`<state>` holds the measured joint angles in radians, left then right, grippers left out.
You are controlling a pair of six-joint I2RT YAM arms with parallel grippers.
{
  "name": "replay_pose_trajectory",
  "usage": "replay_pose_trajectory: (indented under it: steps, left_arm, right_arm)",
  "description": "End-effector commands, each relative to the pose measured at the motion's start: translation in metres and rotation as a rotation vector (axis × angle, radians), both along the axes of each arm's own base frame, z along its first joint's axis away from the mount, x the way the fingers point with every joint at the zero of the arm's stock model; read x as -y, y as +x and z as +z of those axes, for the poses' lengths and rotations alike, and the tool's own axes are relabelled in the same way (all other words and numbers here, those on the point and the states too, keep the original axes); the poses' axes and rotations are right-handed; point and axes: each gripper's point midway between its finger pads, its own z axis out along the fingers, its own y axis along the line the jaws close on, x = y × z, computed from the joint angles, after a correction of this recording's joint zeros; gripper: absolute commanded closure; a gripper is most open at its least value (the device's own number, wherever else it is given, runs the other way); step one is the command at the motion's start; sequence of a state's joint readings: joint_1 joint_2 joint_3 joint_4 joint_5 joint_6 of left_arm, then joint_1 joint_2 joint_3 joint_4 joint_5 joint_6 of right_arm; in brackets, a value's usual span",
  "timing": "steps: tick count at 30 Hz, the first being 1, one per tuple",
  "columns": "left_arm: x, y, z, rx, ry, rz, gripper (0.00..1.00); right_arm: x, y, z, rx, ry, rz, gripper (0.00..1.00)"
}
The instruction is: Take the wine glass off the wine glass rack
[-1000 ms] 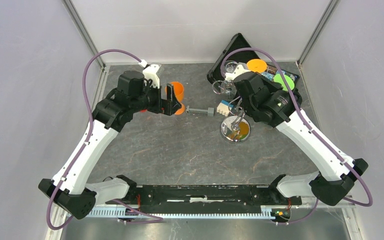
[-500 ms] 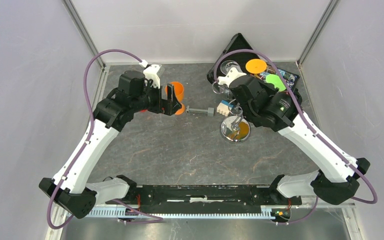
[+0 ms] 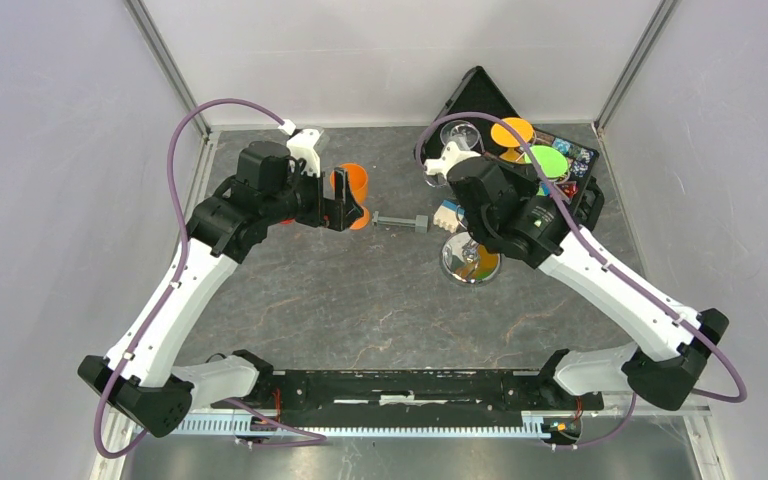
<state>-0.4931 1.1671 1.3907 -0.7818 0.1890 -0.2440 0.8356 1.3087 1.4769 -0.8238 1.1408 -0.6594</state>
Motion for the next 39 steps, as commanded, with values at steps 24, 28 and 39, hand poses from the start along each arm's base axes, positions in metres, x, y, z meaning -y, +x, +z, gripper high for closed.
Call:
replay_pose_trajectory:
  steps: [24, 28, 39]
  left_arm:
    - [0.005, 0.004, 0.009, 0.034, -0.04, -0.011, 0.0]
    - [0.005, 0.004, 0.008, 0.032, -0.039, -0.011, 0.0]
    - [0.006, 0.003, 0.013, 0.042, -0.052, -0.013, 0.0]
  right_arm:
    - [0.049, 0.007, 0.057, 0.359, 0.096, -0.2, 1.0]
    - [0.057, 0.002, 0.065, 0.406, 0.117, -0.223, 1.0]
    - [0.085, -0.023, 0.088, 0.504, 0.146, -0.336, 1.0]
